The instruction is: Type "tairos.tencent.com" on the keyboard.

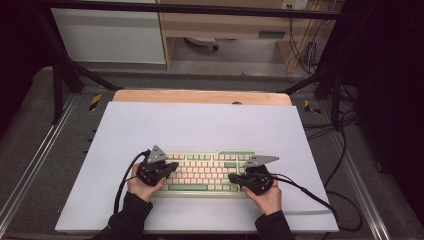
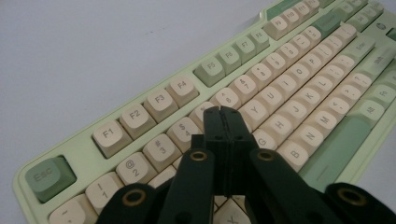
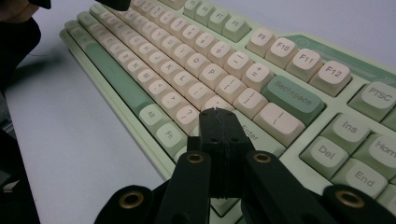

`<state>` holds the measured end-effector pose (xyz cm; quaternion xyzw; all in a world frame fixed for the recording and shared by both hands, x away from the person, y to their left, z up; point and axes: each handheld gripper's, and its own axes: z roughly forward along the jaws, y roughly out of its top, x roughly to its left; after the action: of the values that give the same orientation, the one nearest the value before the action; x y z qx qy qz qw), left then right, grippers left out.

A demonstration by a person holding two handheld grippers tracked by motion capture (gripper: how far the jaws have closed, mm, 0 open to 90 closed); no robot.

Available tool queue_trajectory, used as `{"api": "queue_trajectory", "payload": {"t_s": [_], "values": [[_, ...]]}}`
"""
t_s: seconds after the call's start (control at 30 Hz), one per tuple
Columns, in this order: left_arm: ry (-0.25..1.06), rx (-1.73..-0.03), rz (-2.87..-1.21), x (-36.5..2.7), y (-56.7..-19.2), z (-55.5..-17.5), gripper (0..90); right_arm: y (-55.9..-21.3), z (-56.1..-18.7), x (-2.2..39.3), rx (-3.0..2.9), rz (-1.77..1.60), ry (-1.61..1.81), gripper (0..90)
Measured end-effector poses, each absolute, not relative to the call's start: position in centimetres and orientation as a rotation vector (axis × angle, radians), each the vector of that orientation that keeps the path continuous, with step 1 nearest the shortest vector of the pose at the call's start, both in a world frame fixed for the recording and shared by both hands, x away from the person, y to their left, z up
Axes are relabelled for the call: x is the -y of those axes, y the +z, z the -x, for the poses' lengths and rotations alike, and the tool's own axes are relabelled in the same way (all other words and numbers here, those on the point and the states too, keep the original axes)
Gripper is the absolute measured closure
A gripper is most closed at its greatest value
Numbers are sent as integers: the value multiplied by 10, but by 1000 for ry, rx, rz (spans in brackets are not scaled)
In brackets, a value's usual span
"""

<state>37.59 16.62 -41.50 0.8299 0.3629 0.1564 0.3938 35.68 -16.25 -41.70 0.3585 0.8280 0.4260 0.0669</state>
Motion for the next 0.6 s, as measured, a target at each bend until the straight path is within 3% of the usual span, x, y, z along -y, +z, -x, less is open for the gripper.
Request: {"api": "queue_trajectory", "payload": {"t_s": [0.6], "values": [[405,-918,-2124,-161,-427,-379,899,-415,-356,166,-2487,-1085,1298,900]]}}
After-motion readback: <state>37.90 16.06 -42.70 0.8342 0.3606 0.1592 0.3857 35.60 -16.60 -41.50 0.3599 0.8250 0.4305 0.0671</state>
